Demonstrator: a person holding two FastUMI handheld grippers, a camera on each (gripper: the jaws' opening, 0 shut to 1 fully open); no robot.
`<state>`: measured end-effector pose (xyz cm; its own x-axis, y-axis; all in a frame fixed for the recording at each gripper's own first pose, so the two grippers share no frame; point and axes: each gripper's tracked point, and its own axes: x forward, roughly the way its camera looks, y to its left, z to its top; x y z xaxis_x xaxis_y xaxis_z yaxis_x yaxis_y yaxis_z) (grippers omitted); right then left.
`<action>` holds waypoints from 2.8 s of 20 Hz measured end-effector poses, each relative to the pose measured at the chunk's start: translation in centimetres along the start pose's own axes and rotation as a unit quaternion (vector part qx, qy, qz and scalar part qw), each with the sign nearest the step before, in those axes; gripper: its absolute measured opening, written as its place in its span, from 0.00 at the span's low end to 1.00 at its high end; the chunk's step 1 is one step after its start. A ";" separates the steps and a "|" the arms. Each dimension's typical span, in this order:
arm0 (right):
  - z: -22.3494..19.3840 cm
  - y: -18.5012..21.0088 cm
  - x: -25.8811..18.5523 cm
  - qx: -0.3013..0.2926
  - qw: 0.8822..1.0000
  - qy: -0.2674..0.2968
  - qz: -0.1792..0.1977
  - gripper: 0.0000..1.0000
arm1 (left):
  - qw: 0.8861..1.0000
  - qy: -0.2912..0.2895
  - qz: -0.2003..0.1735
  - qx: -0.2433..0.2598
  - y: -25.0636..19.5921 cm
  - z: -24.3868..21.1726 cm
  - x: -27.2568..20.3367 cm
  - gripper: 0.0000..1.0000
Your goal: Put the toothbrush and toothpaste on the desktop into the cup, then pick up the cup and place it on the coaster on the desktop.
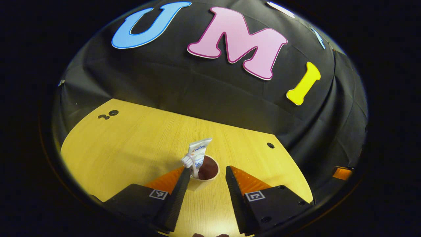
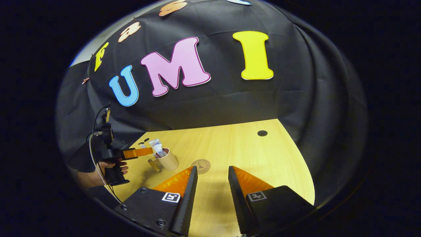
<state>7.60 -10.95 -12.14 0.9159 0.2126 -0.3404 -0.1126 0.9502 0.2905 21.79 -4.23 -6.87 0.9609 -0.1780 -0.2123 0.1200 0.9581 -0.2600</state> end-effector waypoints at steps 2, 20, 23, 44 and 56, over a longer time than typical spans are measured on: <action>-0.1 -0.1 -0.2 -0.002 1.000 0.000 0.001 0.58 | 1.000 0.011 -0.008 0.023 0.7 0.6 -1.4 0.71; -2.5 -4.6 0.0 0.028 0.999 0.020 -0.016 0.58 | 0.955 0.240 -0.015 0.177 6.4 -8.2 3.6 0.71; -3.2 -5.5 0.2 0.038 0.999 0.027 -0.021 0.58 | 0.945 0.262 -0.018 0.196 6.4 -9.0 4.9 0.71; -5.3 -7.0 0.0 0.060 0.997 0.044 -0.026 0.58 | 0.925 0.306 0.002 0.224 5.9 -10.6 8.0 0.30; -5.0 -7.8 -0.9 0.067 0.997 0.037 -0.027 0.58 | 0.929 0.274 -0.036 0.246 -2.0 -8.7 7.9 0.30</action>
<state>5.75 -17.41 -18.58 0.8882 0.1826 -0.4216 -0.0070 0.9229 0.3849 26.94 -9.46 -16.23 0.6911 -0.2044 -0.6932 0.4090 0.9014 0.1420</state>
